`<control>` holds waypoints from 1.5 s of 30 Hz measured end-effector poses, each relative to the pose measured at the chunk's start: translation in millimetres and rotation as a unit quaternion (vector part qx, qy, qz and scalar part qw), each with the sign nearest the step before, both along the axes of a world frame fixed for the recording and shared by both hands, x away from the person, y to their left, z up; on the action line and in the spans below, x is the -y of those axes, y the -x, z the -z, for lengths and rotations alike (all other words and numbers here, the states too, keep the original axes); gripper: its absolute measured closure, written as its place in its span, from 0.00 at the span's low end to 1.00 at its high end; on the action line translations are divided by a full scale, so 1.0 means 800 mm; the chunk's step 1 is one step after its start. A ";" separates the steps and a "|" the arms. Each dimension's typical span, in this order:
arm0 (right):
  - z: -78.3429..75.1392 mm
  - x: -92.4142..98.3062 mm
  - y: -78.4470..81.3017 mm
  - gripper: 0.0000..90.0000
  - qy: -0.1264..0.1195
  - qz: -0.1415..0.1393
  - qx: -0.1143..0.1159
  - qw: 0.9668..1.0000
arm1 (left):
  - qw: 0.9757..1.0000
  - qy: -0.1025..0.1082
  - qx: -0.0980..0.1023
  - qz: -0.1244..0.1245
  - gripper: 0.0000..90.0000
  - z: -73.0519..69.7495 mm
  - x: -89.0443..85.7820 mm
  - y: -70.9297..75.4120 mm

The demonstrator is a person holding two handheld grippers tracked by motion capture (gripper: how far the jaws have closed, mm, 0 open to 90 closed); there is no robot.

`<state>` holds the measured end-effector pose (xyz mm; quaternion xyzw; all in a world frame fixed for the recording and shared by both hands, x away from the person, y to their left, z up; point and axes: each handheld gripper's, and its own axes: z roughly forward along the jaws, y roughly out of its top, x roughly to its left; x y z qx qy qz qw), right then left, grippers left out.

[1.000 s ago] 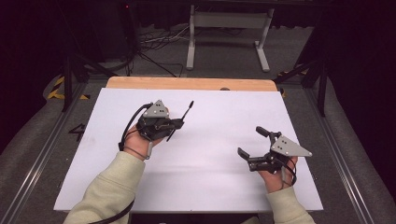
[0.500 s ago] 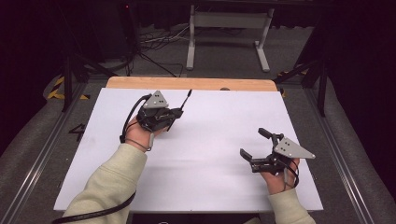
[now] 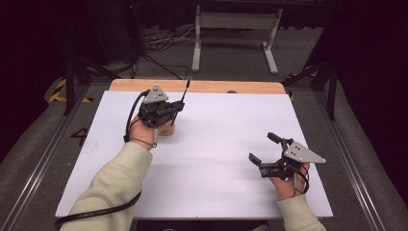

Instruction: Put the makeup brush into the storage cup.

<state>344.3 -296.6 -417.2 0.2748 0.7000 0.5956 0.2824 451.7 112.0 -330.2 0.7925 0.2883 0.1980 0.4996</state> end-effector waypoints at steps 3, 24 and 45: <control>0.000 0.002 0.000 0.00 -0.004 0.000 0.000 1.000 | 1.000 0.014 0.000 -0.018 0.94 0.000 -0.004 -0.004; 0.000 0.003 -0.001 0.00 -0.010 -0.004 -0.005 1.000 | 0.991 0.057 0.006 -0.121 0.94 0.010 -0.021 -0.021; 0.002 0.002 0.000 0.00 -0.009 -0.008 -0.010 1.000 | 0.987 0.047 0.024 -0.150 0.94 0.037 -0.033 -0.033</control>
